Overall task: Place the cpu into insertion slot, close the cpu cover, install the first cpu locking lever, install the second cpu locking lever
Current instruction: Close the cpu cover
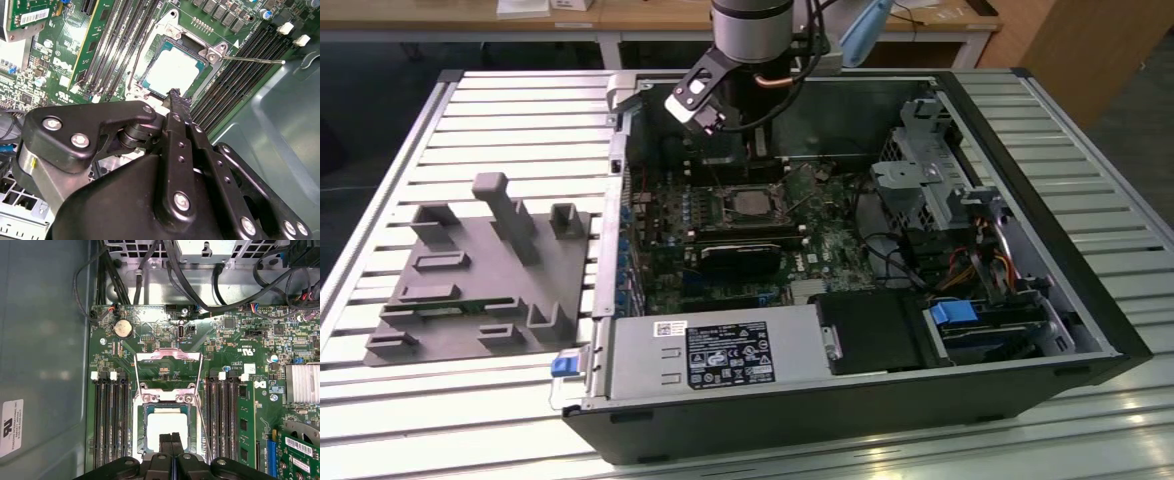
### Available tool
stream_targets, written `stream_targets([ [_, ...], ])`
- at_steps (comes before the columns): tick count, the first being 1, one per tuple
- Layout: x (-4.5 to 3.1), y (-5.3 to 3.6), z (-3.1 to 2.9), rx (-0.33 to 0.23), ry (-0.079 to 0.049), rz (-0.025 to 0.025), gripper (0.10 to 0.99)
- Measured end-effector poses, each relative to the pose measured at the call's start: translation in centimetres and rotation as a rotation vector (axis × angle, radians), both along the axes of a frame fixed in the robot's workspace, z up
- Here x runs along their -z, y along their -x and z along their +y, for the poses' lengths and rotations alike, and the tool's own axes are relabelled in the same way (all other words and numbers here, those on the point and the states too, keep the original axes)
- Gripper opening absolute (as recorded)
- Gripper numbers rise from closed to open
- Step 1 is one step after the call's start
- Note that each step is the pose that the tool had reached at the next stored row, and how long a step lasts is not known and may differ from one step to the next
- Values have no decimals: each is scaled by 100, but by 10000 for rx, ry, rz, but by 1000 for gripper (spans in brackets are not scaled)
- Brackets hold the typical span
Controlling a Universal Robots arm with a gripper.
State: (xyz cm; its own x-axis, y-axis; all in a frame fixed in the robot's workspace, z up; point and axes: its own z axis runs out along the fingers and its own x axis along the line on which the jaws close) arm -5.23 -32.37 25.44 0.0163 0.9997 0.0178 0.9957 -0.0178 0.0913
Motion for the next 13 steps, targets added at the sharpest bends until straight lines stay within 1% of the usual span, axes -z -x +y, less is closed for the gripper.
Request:
stream_targets([
  [3, -1, -14, 0, 1, 1, 21, 106],
  [7, 0, -74, 0, 1, 0, 102, 106],
  [10, 0, -114, 0, 0, -1, 178, 106],
  [12, -8, -116, -1, 1, 4, 196, 106],
  [13, -18, -116, 0, 2, 2, 196, 106],
])
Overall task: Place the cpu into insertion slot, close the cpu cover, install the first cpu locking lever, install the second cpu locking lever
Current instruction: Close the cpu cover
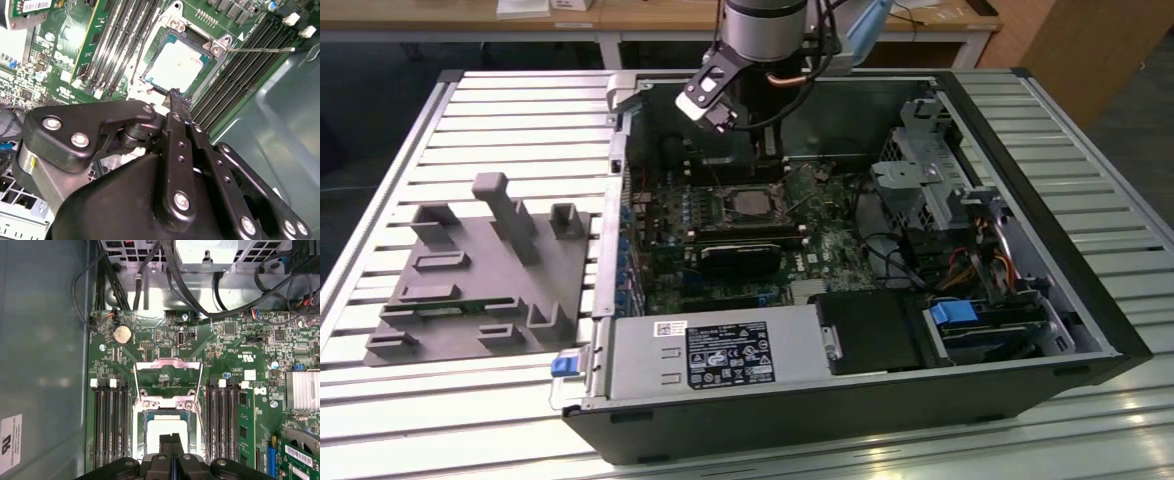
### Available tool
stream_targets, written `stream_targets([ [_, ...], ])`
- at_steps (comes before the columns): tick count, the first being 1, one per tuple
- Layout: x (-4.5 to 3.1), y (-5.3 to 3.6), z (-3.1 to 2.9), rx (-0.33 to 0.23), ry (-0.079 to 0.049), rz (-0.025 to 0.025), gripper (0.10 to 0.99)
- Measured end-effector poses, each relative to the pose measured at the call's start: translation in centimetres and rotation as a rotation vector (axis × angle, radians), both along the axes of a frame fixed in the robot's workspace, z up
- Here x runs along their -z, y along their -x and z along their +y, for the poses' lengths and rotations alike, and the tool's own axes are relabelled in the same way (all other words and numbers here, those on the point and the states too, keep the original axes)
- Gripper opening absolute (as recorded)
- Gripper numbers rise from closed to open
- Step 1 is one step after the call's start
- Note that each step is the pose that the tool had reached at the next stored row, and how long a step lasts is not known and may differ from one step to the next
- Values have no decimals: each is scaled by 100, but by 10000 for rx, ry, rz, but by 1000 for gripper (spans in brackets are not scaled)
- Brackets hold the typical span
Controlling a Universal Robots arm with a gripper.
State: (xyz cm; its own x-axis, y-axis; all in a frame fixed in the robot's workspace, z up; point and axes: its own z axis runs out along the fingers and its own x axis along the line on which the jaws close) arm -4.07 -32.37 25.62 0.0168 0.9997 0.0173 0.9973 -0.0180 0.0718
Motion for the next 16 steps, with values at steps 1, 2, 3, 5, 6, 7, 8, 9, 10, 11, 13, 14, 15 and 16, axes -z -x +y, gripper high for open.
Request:
stream_targets([
  [1, -15, 0, 0, 0, -1, 0, 106],
  [2, -31, 0, 0, -1, -2, 0, 106],
  [3, -40, -1, 0, -1, -1, 0, 106],
  [5, -41, -1, 0, -1, -3, -1, 106],
  [6, -41, -1, 1, -1, -5, -2, 106],
  [7, -42, -1, 0, -1, -4, -2, 106],
  [8, -43, 0, 0, -1, -2, 0, 106],
  [9, -44, -3, 0, -3, -2, 0, 106],
  [10, -44, -8, 0, -3, -2, 0, 106],
  [11, -44, -16, 0, -2, -1, 1, 106],
  [13, -43, -36, 0, -2, -2, -1, 106],
  [14, -44, -48, 0, -1, -2, 0, 106],
  [15, -43, -63, 0, -1, -2, 0, 106],
  [16, -43, -82, 0, -1, -3, -1, 106],
])
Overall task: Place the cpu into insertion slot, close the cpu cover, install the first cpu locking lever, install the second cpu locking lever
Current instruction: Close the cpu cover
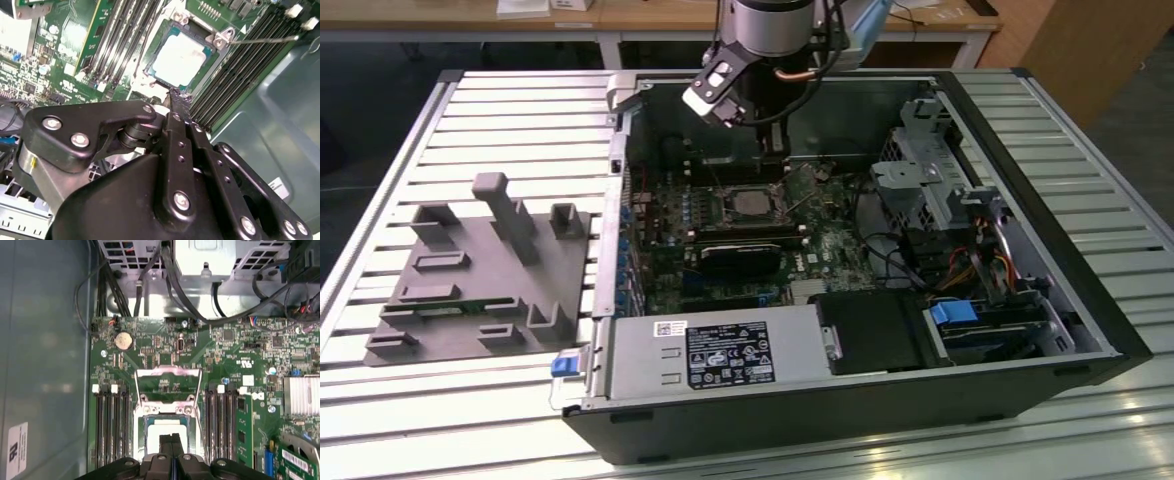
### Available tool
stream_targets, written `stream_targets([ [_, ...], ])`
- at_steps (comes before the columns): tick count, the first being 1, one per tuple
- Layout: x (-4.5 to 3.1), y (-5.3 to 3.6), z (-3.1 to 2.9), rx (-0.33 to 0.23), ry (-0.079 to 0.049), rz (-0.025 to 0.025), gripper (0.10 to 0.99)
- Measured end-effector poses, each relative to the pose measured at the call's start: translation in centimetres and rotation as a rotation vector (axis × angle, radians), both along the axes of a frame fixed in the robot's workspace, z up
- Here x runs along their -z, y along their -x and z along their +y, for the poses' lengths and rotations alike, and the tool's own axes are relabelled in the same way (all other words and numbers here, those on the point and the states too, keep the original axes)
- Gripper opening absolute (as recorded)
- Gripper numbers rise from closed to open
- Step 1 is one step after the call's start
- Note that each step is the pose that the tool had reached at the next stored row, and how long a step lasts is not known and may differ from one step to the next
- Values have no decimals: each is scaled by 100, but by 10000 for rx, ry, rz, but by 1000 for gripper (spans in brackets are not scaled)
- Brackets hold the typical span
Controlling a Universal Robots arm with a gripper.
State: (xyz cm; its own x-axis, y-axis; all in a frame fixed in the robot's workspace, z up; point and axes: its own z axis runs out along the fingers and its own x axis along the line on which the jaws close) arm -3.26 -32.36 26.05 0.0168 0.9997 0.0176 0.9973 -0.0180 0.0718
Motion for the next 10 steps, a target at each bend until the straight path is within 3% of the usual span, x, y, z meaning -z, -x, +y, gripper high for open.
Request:
stream_targets([
  [10, 0, -226, 0, 0, 0, 0, 106],
])
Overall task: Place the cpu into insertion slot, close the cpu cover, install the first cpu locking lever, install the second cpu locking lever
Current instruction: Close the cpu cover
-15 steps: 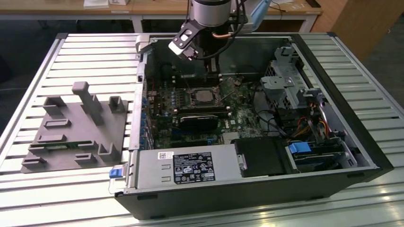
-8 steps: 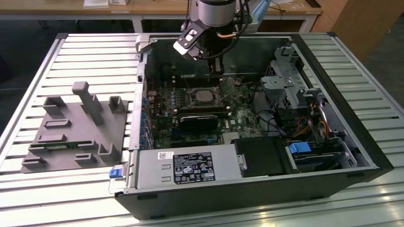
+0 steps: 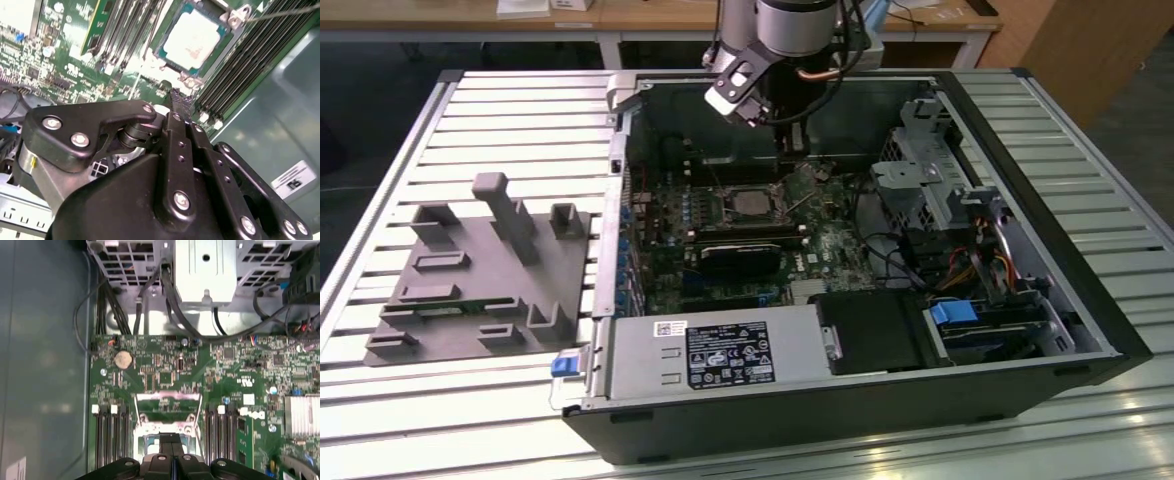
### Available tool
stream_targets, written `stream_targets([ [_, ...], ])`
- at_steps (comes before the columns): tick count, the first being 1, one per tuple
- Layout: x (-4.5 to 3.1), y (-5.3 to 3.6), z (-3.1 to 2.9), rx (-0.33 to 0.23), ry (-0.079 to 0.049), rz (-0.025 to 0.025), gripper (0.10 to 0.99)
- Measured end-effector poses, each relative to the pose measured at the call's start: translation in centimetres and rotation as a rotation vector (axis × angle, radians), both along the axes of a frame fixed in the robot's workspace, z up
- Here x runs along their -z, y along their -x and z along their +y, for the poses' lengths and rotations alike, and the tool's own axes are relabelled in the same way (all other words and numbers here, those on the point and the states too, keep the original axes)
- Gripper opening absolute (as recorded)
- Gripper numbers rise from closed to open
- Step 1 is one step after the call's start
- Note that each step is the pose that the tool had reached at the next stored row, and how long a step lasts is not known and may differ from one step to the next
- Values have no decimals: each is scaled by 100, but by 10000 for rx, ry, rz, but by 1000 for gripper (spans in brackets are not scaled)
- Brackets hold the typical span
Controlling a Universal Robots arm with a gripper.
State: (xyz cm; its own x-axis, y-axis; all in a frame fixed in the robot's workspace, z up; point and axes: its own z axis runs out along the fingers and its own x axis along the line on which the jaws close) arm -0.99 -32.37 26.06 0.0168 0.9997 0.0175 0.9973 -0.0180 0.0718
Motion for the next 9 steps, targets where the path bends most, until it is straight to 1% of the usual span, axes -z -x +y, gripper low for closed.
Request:
stream_targets([
  [9, 0, -175, 4, -1, 1, 1, 106],
])
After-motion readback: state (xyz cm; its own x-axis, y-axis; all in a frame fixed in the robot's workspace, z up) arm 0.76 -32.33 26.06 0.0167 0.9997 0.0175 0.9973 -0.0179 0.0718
